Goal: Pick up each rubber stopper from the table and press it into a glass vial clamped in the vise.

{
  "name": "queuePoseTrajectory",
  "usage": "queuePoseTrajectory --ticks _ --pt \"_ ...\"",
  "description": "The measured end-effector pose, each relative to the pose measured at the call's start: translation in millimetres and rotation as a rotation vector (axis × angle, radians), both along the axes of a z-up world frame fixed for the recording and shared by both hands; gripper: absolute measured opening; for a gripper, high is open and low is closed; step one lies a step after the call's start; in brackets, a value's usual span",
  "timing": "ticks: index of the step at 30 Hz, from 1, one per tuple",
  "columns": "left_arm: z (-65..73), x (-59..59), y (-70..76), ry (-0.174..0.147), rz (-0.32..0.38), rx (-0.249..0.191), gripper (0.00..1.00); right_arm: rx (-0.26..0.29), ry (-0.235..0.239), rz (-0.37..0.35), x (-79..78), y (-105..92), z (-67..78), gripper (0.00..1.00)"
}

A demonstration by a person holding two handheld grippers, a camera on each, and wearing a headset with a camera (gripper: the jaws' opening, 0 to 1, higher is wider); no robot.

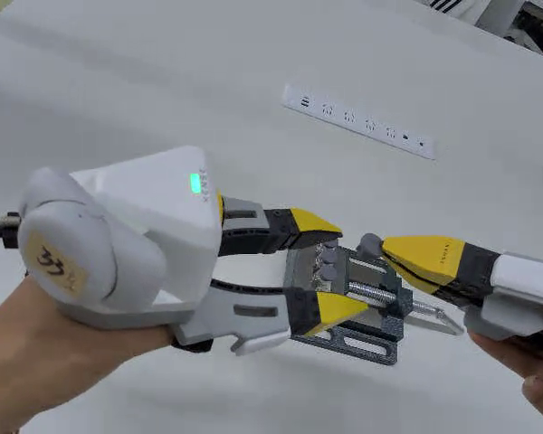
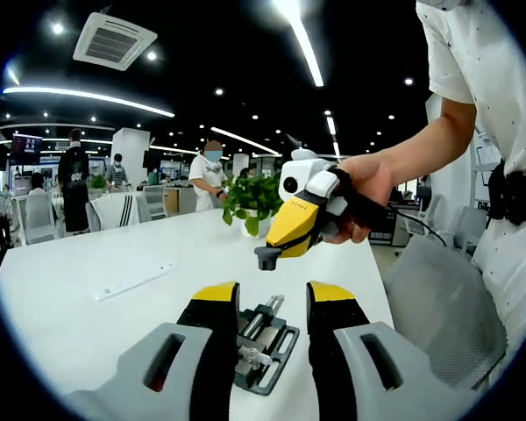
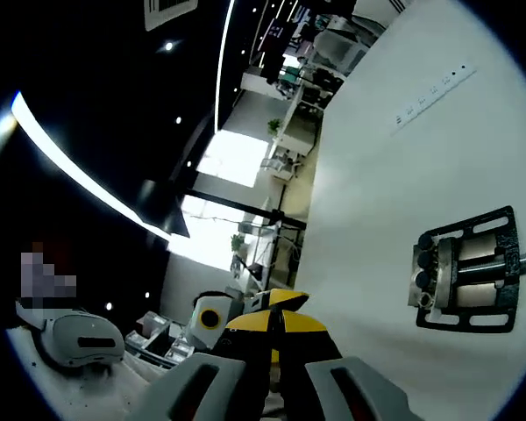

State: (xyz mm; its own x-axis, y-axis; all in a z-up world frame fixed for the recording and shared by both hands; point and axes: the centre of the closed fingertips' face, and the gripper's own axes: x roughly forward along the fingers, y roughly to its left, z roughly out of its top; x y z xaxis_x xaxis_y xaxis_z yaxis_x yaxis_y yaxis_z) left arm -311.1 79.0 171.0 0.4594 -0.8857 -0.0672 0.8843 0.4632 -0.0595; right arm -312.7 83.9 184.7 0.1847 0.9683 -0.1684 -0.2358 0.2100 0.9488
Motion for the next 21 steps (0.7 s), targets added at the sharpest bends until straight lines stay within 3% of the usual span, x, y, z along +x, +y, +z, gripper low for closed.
queuePoseTrajectory --ticks 7,21 --pt "15.3 0.9 0.4 -0.026 -0.007 -0.024 0.15 0.031 0.018 -0.017 -0.7 1.0 5.3 0.00" --pt "19.3 0.6 -2.2 -0.038 -0.015 -0.031 0.07 0.066 0.038 -0.032 -2.5 -0.9 9.6 0.00"
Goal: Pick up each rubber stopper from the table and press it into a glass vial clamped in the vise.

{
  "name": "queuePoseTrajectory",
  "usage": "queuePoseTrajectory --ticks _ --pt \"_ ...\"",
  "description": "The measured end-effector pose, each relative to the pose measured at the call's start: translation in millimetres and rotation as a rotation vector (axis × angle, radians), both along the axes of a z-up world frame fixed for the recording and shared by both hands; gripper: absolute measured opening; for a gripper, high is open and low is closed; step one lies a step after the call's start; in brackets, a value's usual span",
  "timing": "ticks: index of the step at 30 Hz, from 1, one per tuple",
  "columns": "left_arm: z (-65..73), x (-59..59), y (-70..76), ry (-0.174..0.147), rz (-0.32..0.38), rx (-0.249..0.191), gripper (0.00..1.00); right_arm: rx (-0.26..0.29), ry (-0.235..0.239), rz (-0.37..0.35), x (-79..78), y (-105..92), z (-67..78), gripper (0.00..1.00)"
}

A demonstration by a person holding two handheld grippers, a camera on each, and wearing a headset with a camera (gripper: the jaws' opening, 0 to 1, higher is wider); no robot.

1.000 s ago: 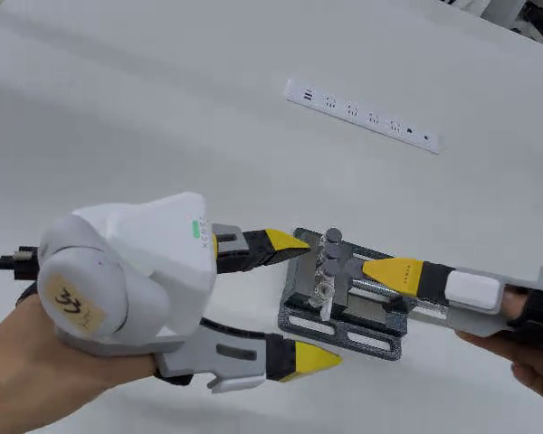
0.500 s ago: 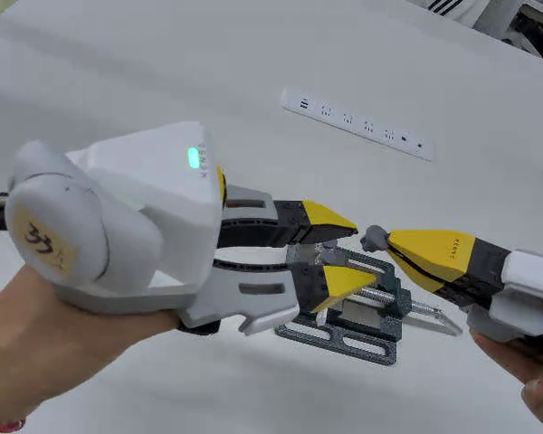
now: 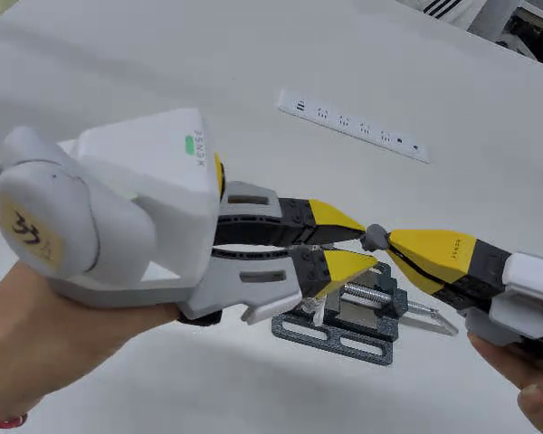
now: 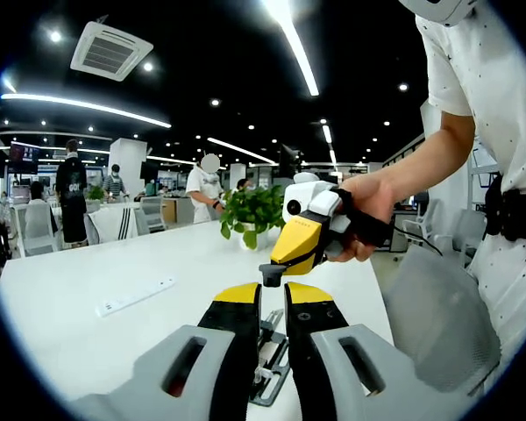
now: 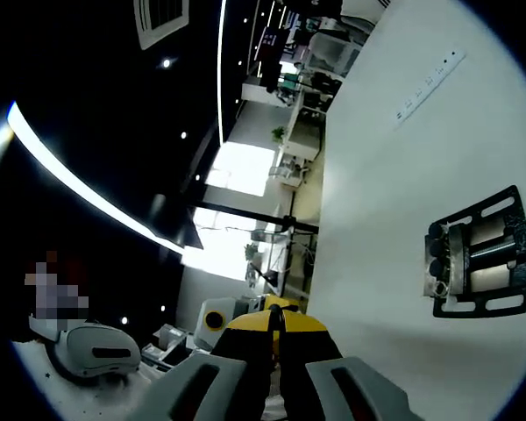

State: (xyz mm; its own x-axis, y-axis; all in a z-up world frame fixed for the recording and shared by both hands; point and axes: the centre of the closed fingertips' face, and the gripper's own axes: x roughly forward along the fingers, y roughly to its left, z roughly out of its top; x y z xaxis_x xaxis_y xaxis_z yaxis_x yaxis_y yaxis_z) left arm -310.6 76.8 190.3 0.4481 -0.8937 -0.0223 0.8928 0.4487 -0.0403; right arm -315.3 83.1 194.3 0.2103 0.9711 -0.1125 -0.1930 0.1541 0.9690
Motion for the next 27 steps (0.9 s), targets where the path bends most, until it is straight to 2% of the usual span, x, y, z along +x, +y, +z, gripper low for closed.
queuePoseTrajectory --ticks 17,21,27 --pt "-1.3 0.2 -0.4 0.008 -0.003 0.001 0.04 0.017 0.026 -0.013 -0.8 -0.8 -1.8 0.00" --pt "1.7 1.6 1.7 0.018 0.000 -0.023 0.04 0.023 0.026 -0.017 -2.9 2.2 0.4 0.00" --pt "1.2 2.5 2.3 0.025 -0.001 -0.029 0.04 0.032 0.028 -0.020 -2.2 2.4 1.0 0.00"
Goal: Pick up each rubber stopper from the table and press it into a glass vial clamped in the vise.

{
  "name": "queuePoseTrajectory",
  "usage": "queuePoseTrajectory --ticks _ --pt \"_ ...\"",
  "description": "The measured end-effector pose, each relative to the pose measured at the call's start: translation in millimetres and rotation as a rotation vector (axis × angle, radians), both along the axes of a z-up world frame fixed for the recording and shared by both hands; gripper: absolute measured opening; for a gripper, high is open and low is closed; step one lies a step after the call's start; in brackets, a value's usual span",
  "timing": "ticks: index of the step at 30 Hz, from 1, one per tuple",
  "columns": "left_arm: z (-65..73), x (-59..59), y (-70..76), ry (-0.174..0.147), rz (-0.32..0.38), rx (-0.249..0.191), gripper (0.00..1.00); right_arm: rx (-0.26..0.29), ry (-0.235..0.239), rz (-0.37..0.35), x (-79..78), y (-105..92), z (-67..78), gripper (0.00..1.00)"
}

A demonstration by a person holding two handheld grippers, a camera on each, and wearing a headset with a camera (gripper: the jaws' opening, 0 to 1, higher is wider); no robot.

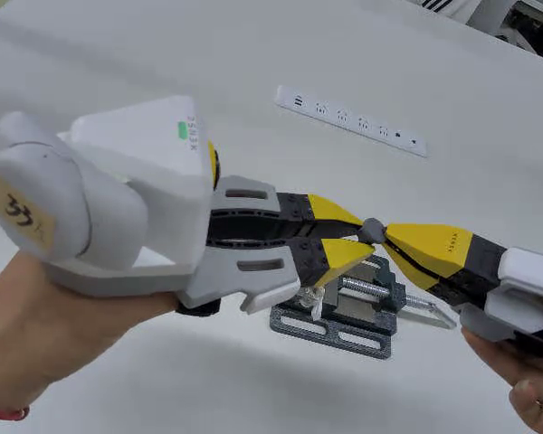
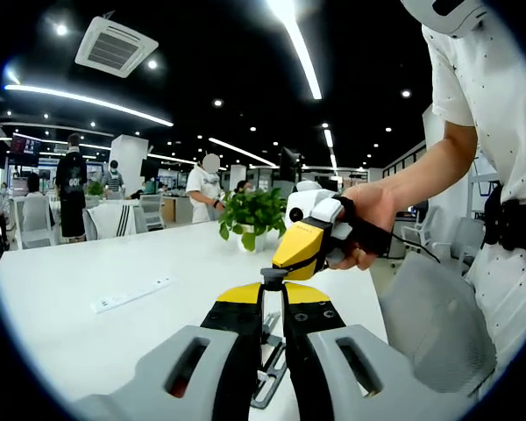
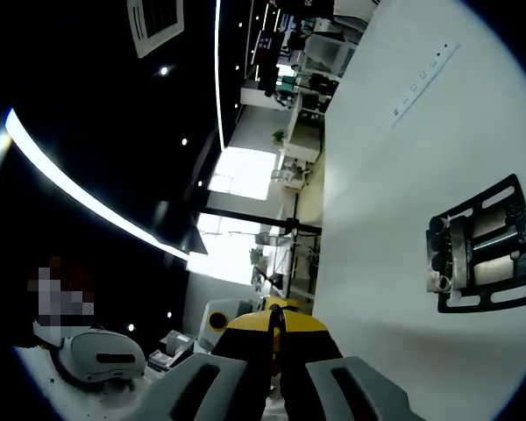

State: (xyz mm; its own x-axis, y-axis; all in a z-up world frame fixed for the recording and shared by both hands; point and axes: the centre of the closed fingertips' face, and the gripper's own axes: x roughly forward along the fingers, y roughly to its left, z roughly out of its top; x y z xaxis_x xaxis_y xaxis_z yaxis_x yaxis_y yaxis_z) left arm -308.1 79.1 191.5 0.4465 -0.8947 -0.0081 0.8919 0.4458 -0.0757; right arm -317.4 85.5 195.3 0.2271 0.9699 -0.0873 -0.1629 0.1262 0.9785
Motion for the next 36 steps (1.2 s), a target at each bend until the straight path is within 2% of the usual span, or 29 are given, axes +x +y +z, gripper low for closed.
queuePoseTrajectory --ticks 11,14,18,19,22,23,25,27,28,29,30,31,33,34,36 --pt "1.0 -2.1 -2.7 0.006 -0.005 0.009 0.03 0.001 -0.004 -0.004 -2.1 0.1 0.8 0.00" --pt "0.8 -3.6 -3.4 0.001 -0.007 0.015 0.03 -0.018 -0.035 0.004 -3.4 0.4 1.5 0.00" --pt "0.8 -6.2 -4.1 -0.001 -0.010 0.020 0.03 -0.042 -0.068 0.020 0.2 -5.3 -0.6 0.00" --pt "0.4 -7.0 -4.2 -0.004 -0.010 0.027 0.03 -0.058 -0.090 0.019 1.7 -6.9 -1.3 0.00" --pt "-2.4 -8.7 -3.5 -0.005 -0.011 0.040 0.03 -0.078 -0.118 0.026 4.8 -11.2 1.9 0.01" --pt "-3.1 -9.4 -3.5 -0.005 -0.010 0.045 0.03 -0.114 -0.145 0.026 7.4 -14.1 0.0 0.02" --pt "-8.1 -7.2 -1.0 -0.018 0.017 0.094 0.03 -0.212 -0.226 0.043 13.2 -21.4 -2.6 0.05" --pt "-6.9 -8.0 -3.4 -0.022 0.023 0.096 0.03 -0.313 -0.303 0.068 17.8 -26.8 -3.6 0.05" --pt "-8.7 -4.0 -1.5 -0.026 0.052 0.117 0.03 -0.360 -0.342 0.079 19.9 -28.5 -4.4 0.06" --pt "-9.2 -4.5 -3.4 -0.042 0.057 0.133 0.03 -0.413 -0.387 0.103 20.1 -28.3 -3.9 0.07" --pt "-9.7 -4.9 -6.0 -0.043 0.059 0.140 0.03 -0.446 -0.419 0.129 18.5 -27.2 -3.7 0.08" --pt "-12.6 -2.2 -6.0 -0.059 0.085 0.173 0.03 -0.499 -0.471 0.165 16.6 -25.7 -4.2 0.09" --pt "-12.9 -5.0 -12.1 -0.065 0.080 0.181 0.03 -0.569 -0.535 0.198 15.2 -23.3 -5.8 0.10" --pt "-12.9 -2.8 -12.8 -0.067 0.103 0.192 0.03 -0.614 -0.569 0.230 12.6 -21.8 -7.5 0.11" --pt "-14.2 -4.3 -17.0 -0.084 0.107 0.218 0.03 -0.665 -0.629 0.262 12.3 -20.3 -7.6 0.13"
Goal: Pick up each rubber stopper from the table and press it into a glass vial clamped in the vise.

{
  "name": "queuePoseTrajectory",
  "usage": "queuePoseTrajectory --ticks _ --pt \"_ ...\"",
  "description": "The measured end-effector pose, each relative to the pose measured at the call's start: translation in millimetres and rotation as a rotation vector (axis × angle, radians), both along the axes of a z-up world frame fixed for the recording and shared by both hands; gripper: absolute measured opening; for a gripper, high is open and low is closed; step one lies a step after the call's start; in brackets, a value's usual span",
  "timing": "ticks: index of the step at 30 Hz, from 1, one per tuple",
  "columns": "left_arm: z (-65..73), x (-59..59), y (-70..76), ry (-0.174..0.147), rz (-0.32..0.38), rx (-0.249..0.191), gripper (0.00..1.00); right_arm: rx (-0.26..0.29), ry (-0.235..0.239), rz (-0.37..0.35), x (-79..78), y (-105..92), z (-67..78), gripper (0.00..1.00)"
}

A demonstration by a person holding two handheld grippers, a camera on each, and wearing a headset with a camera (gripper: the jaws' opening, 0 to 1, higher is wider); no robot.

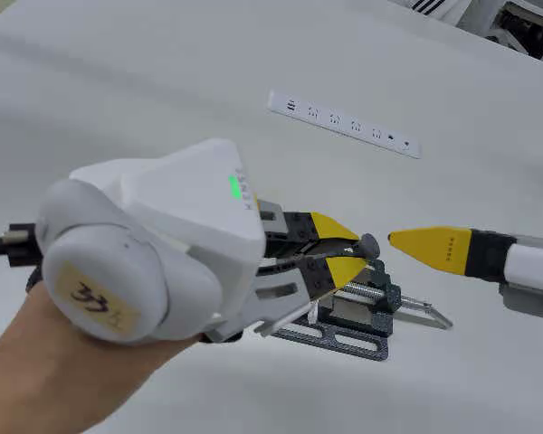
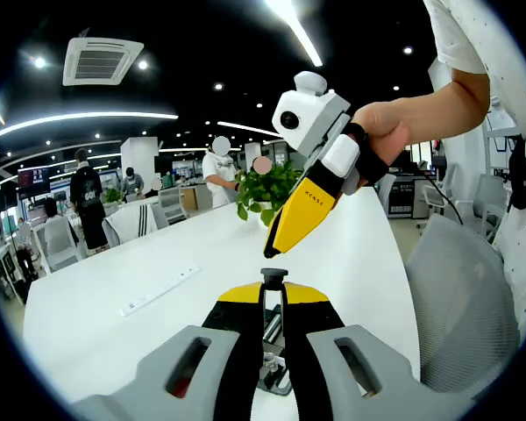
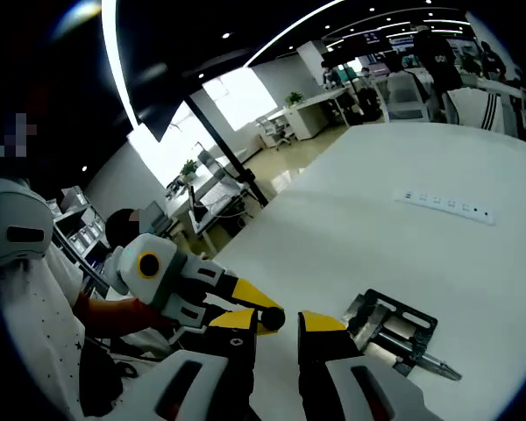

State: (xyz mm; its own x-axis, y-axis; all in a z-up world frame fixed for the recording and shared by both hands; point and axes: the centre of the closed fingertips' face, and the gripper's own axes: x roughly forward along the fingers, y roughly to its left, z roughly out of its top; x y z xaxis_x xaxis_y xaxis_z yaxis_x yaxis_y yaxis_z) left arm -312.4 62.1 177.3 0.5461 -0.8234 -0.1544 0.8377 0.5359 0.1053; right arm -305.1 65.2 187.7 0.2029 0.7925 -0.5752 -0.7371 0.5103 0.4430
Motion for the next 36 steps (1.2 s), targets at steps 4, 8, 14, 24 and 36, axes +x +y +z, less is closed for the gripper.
queuePoseTrajectory --ticks 4,8,14,24,36 --pt "-1.3 0.3 -2.7 -0.019 0.024 0.033 0.03 -0.110 -0.086 0.036 0.8 -1.5 -3.4 0.11" --pt "-3.9 2.0 -3.0 -0.037 0.043 0.068 0.03 -0.172 -0.137 0.081 -3.9 2.0 -6.5 0.11" --pt "-4.4 3.5 -2.1 -0.057 0.046 0.088 0.03 -0.211 -0.161 0.094 -5.5 2.4 -12.7 0.10" --pt "-3.7 3.7 0.4 -0.081 0.041 0.096 0.03 -0.208 -0.145 0.091 -5.0 1.7 -13.7 0.07" --pt "-3.5 3.0 0.0 -0.086 0.036 0.086 0.03 -0.189 -0.109 0.087 -6.2 0.6 -13.4 0.07"
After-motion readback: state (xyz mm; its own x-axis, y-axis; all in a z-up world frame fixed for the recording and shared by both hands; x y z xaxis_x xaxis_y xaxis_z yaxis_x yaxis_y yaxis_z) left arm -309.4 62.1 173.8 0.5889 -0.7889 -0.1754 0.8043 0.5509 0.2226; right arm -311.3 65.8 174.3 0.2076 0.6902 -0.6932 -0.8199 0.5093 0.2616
